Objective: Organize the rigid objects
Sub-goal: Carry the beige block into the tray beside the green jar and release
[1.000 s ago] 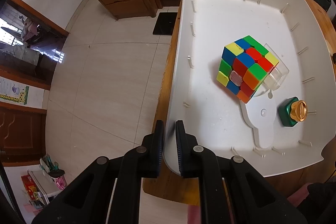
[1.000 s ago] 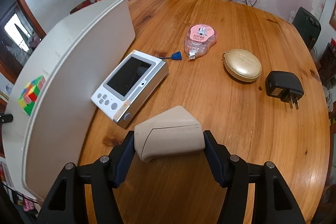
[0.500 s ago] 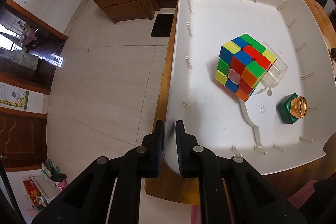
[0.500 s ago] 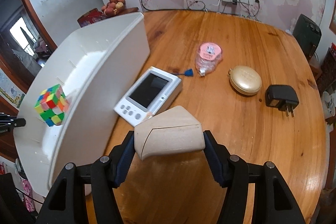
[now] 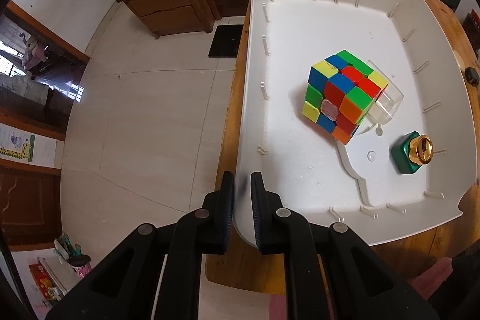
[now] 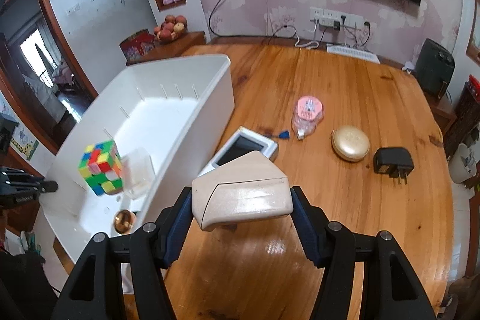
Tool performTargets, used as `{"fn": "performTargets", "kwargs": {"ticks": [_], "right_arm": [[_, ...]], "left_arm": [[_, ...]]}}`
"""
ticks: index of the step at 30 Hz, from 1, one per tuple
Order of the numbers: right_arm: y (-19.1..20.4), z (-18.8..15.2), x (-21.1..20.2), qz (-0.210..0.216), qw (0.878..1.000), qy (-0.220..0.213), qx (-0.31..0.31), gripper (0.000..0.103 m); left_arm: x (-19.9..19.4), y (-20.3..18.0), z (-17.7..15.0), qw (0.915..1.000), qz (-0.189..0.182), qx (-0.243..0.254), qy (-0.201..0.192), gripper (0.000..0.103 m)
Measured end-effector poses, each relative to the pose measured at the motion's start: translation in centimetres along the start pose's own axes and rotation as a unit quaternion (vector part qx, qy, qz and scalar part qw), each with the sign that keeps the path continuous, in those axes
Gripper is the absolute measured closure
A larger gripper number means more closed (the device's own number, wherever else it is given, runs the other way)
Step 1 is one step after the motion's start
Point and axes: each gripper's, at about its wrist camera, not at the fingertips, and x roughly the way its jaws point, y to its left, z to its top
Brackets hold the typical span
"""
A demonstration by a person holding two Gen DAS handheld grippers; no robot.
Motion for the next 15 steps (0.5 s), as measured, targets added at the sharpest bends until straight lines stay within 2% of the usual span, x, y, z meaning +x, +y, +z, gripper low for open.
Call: {"fn": "performTargets", "kwargs": {"ticks": [7,15], "right_arm": [[2.0,0.5,-1.4,0.001,1.000,-0.019,-0.006,0.039],[6.3,0.6,-1.7,0.021,0.999,-0.021,-0.025,0.039]], "left_arm": [[-0.1,0.1,-0.5,0.9999,-0.001,-0.003,-0.012,0.090],[0.3,0.6,-1.0,0.9998,-0.019,0.001,0.001,0.090]]}}
